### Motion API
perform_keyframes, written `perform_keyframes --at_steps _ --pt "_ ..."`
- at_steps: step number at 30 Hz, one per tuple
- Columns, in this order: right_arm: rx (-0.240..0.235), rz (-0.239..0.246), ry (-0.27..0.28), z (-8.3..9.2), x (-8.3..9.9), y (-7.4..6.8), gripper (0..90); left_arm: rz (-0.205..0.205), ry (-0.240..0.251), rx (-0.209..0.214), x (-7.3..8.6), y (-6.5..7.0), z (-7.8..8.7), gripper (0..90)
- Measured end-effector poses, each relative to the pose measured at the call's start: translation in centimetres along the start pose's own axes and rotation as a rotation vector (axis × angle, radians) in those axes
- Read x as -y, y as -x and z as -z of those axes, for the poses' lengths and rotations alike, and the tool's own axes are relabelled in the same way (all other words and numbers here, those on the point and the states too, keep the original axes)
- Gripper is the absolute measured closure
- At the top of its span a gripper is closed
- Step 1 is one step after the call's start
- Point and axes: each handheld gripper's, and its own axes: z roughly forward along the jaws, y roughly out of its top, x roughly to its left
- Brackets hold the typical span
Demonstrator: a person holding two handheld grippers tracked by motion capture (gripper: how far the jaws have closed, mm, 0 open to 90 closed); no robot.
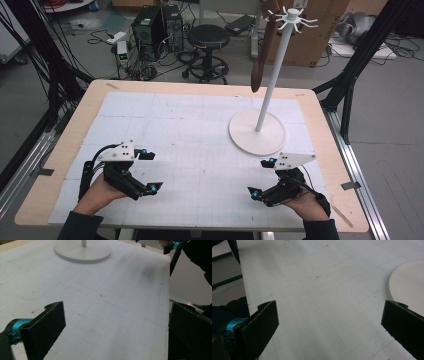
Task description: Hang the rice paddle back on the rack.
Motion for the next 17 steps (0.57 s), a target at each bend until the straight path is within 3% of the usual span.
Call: perform_keyframes --at_steps 17 --pt "0.003 -0.001 0.000 0.12 0.03 -0.01 0.1 0.018 0.002 0.008 0.39 -0.18 0.23 1.7"
